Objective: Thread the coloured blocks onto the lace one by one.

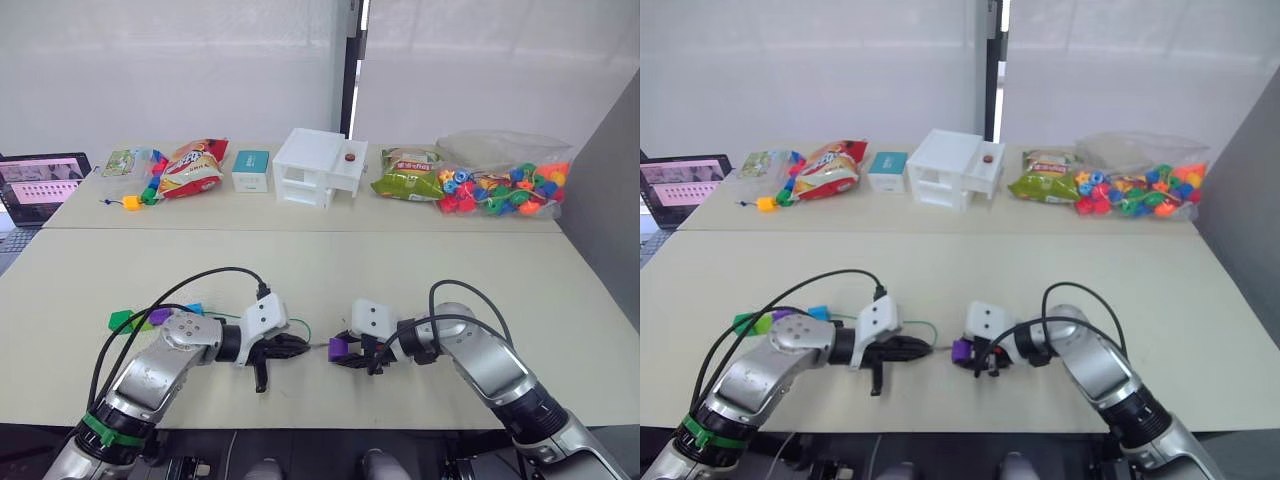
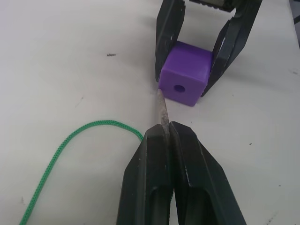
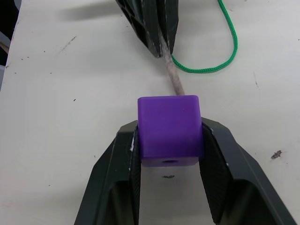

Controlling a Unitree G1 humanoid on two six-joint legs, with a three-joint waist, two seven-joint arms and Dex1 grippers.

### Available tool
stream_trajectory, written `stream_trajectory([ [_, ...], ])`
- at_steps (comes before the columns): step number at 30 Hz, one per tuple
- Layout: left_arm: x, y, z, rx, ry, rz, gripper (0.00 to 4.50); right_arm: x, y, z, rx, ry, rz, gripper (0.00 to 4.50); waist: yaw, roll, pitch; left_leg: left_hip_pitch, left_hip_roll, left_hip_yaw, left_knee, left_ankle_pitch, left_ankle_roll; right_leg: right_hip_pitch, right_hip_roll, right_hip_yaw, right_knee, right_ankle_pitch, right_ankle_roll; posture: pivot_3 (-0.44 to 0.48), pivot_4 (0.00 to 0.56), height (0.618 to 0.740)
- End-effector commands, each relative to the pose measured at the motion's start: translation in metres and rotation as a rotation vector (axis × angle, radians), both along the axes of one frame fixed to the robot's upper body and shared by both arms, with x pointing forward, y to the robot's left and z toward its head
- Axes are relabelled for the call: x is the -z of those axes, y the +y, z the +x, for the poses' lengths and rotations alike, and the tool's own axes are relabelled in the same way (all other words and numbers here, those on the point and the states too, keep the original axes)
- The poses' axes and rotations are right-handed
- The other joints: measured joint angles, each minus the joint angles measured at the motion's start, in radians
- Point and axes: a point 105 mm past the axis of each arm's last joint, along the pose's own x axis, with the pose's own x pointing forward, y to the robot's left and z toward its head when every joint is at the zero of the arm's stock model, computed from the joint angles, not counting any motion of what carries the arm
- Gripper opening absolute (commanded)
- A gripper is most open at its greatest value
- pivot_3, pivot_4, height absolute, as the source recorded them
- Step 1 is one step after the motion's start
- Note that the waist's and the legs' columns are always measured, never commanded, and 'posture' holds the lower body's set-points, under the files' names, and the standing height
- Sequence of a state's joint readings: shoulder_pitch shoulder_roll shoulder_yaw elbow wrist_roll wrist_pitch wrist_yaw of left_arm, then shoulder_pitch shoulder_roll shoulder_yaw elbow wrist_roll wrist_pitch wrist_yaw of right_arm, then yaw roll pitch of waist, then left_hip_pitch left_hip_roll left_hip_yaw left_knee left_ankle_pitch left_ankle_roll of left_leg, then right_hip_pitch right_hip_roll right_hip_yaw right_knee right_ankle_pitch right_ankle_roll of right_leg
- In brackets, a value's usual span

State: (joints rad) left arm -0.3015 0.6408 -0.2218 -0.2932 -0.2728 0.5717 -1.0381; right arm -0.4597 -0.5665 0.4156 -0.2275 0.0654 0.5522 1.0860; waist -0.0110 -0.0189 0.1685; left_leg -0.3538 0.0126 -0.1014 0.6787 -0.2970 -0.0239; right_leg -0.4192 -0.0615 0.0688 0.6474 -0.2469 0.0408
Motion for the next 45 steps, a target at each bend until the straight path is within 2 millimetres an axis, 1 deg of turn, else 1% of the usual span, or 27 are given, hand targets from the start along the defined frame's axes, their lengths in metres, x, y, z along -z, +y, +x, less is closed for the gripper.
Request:
stream_trajectory([
  [1, -0.018, -0.024, -0.019, 0.143, -0.026, -0.084, 0.00, 0.012, -0.002, -0.002, 0.012, 0.033, -0.025, 1.17, 0.000, 0.000, 0.000, 0.000, 0.000, 0.000, 0.000, 0.000, 0.000, 0.000, 0.000, 0.000, 0.000, 0.000, 0.000, 0.000, 0.150, 0.740],
  [9, -0.013, -0.022, -0.026, 0.161, 0.020, -0.075, 0.00, 0.013, -0.001, -0.001, 0.014, 0.039, -0.022, 1.17, -0.001, 0.000, 0.000, 0.000, 0.000, 0.000, 0.000, 0.000, 0.000, 0.000, 0.000, 0.000, 0.000, 0.000, 0.000, 0.000, 0.150, 0.740],
  [14, -0.011, -0.020, -0.025, 0.155, 0.021, -0.079, 0.00, 0.014, -0.004, -0.002, 0.015, 0.041, -0.025, 1.17, -0.005, 0.000, 0.000, 0.000, 0.000, 0.000, -0.001, 0.000, 0.000, -0.001, 0.000, 0.000, 0.000, 0.000, 0.000, 0.000, 0.150, 0.740],
  [20, -0.011, -0.022, -0.021, 0.144, 0.005, -0.100, 0.00, 0.014, -0.003, -0.005, 0.004, 0.047, -0.022, 1.17, -0.004, 0.000, 0.000, 0.000, 0.000, 0.000, -0.001, 0.000, 0.000, -0.001, 0.000, 0.000, 0.000, 0.000, 0.000, 0.000, 0.150, 0.740],
  [25, -0.006, -0.029, -0.015, 0.163, -0.021, -0.093, 0.00, 0.013, -0.001, -0.007, -0.008, 0.049, -0.017, 1.17, 0.000, 0.000, 0.000, 0.000, 0.000, 0.000, -0.001, 0.000, 0.000, -0.001, 0.000, 0.000, 0.000, 0.000, 0.000, 0.000, 0.150, 0.740],
  [30, -0.011, -0.041, -0.010, 0.208, -0.047, -0.099, 0.00, 0.012, 0.001, -0.009, -0.018, 0.055, -0.013, 1.17, 0.006, 0.000, 0.000, 0.000, 0.000, 0.000, 0.000, 0.000, 0.000, 0.001, 0.000, 0.000, -0.001, 0.000, 0.000, 0.000, 0.150, 0.740],
  [39, -0.010, -0.055, -0.011, 0.259, -0.044, -0.115, 0.00, 0.010, 0.004, -0.015, -0.020, 0.080, 0.012, 1.17, 0.021, 0.000, 0.000, 0.000, -0.001, 0.000, 0.001, 0.000, 0.000, 0.002, 0.000, 0.000, -0.001, 0.000, 0.001, 0.000, 0.150, 0.740],
  [42, -0.009, -0.053, -0.011, 0.254, -0.036, -0.114, 0.00, 0.012, 0.003, -0.016, -0.017, 0.082, 0.009, 1.17, 0.023, 0.000, 0.000, 0.000, -0.001, 0.000, 0.001, 0.000, 0.000, 0.003, -0.001, 0.000, -0.002, 0.001, 0.001, 0.000, 0.150, 0.740],
  [45, -0.010, -0.044, -0.011, 0.231, -0.039, -0.100, 0.00, 0.015, -0.001, -0.014, 0.007, 0.069, 0.000, 1.17, 0.022, 0.000, 0.000, 0.000, -0.001, 0.000, 0.001, 0.000, 0.000, 0.003, -0.001, 0.000, -0.002, 0.001, 0.001, 0.000, 0.150, 0.740],
])
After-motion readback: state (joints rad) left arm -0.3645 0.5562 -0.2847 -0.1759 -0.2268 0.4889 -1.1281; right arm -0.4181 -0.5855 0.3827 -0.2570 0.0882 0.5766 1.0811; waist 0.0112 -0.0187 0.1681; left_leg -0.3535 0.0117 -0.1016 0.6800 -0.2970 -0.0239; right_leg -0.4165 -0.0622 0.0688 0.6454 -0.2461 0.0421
